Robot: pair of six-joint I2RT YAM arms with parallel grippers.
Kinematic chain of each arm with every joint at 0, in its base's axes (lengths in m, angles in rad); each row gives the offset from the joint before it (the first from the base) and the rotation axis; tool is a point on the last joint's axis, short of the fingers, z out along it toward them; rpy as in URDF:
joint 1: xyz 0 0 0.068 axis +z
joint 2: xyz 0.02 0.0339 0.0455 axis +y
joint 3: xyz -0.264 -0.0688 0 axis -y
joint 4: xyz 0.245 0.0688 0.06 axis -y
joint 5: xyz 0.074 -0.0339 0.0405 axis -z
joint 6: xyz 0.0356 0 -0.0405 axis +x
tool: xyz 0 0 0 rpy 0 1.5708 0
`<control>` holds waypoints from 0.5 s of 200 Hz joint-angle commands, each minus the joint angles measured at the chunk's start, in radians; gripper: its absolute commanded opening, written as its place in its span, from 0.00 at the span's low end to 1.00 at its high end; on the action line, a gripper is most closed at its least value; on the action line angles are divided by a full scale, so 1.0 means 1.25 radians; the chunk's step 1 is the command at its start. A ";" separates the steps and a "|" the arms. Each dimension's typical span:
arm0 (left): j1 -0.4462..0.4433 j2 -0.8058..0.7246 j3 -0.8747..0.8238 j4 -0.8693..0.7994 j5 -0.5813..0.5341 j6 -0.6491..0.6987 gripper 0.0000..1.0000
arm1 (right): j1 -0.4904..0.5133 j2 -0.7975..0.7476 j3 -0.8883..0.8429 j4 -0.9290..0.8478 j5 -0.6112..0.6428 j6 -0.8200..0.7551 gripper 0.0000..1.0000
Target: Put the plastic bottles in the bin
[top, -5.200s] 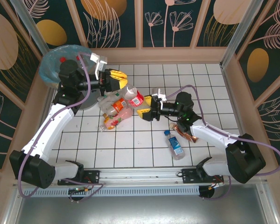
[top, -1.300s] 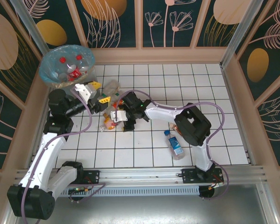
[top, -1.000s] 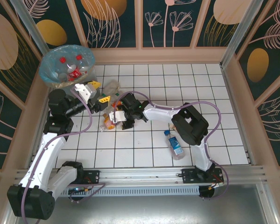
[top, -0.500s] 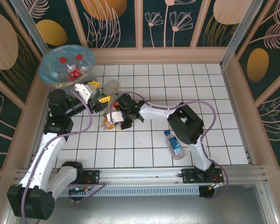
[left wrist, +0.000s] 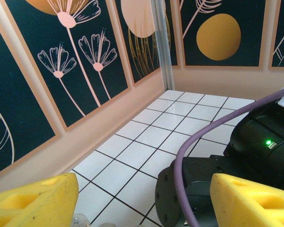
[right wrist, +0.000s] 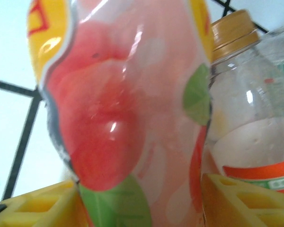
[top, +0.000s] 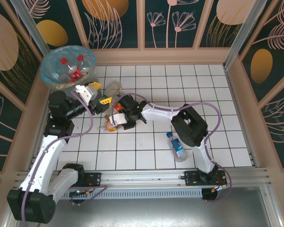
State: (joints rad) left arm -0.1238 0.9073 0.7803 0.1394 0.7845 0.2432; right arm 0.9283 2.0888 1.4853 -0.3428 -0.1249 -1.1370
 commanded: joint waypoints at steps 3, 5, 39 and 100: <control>0.000 -0.016 0.011 0.043 0.006 -0.006 0.73 | 0.010 -0.052 -0.061 -0.071 0.003 0.046 0.59; 0.000 -0.017 0.012 0.044 0.006 -0.008 0.73 | 0.010 -0.058 -0.065 -0.067 0.002 0.051 0.59; -0.001 -0.012 0.033 0.075 -0.023 -0.092 0.70 | 0.008 -0.169 -0.140 -0.008 -0.037 0.128 0.53; -0.001 0.026 0.177 0.046 -0.114 -0.332 0.70 | -0.117 -0.451 -0.368 0.275 -0.288 0.411 0.47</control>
State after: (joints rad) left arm -0.1238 0.9199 0.9001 0.1822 0.7063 0.0029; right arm 0.8703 1.6650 1.1152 -0.2256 -0.2871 -0.8429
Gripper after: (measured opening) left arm 0.704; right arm 0.490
